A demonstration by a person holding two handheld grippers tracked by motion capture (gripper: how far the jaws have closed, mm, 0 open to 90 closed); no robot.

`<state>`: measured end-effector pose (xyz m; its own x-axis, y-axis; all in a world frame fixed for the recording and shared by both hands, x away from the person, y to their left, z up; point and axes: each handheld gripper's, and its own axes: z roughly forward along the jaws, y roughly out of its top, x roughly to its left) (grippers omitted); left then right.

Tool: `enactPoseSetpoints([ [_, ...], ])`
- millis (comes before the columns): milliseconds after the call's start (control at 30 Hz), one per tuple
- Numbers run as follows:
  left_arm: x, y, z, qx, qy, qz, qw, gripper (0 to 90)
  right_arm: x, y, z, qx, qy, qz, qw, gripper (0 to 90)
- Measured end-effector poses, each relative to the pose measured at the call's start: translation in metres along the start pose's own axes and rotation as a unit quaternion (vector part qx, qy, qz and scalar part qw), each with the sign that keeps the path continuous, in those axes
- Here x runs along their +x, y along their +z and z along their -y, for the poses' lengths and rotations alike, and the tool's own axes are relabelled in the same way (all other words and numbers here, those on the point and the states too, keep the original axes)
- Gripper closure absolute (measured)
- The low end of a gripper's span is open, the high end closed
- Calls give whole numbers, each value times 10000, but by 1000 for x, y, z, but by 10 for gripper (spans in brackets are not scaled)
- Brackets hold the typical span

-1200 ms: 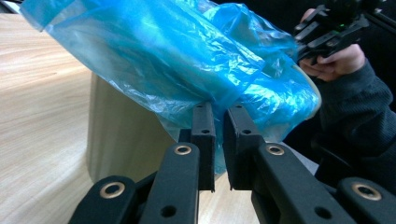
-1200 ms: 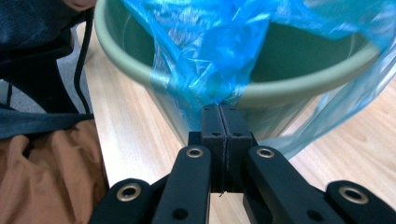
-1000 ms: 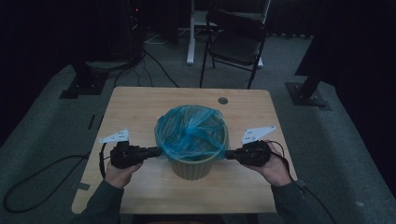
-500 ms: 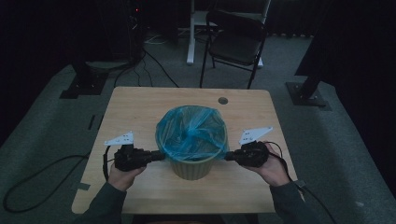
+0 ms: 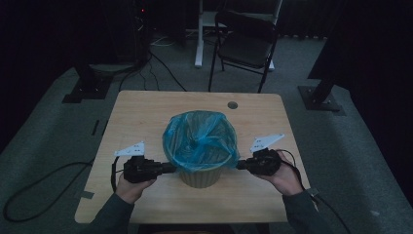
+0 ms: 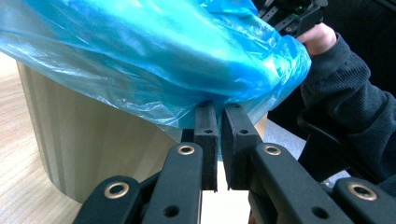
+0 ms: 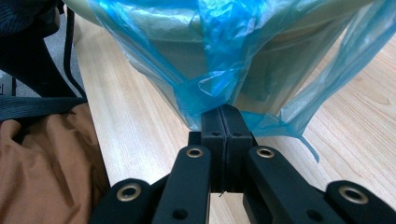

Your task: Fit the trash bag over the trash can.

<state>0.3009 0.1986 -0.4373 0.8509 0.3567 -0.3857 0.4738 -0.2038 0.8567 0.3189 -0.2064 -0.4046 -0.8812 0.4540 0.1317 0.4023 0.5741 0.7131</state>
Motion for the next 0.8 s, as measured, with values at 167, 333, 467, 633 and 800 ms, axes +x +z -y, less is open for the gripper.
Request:
enactPoseSetpoints([
  [167,1,2,2,26,-32,23,10000,854,-2,0,1,11,40,-2,10000,900],
  [333,2,3,4,56,-37,23,10000,854,0,2,2,70,15,-34,10000,900],
  [467,3,4,5,81,-54,5,10000,854,1,4,2,91,-5,-51,9999,900],
  [633,4,6,7,123,-84,-16,9999,854,0,4,2,105,5,-69,9999,900],
  [800,1,10,7,217,-19,-55,9997,855,-5,5,7,224,94,105,9997,900],
])
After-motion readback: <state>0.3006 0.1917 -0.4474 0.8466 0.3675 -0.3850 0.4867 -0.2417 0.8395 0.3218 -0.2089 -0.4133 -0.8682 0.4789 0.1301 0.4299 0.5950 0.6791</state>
